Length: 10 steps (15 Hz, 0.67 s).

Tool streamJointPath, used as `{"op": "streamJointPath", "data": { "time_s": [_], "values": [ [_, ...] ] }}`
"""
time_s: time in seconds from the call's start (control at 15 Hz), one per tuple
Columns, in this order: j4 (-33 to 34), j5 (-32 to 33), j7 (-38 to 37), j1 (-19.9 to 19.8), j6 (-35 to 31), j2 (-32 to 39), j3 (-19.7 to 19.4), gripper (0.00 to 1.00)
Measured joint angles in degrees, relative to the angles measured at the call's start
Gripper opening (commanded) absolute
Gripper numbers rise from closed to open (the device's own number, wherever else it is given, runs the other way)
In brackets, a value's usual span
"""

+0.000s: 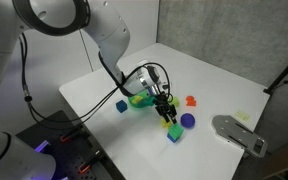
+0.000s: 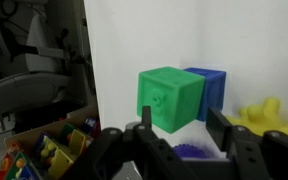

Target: Pick up the green block from the green bowl and put it on the blue block to the right side of the table

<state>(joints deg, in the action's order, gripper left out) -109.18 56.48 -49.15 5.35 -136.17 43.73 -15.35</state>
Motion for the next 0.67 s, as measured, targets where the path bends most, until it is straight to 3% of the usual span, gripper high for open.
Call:
{"op": "streamJointPath", "data": {
  "time_s": [0.13,0.67],
  "values": [
    [-0.50,-0.88,0.83,-0.41,0.21,-2.00,1.38,1.00],
    [-2.97,-9.90,8.49,-0.74,5.28,-12.59,6.42,1.00]
  ]
}}
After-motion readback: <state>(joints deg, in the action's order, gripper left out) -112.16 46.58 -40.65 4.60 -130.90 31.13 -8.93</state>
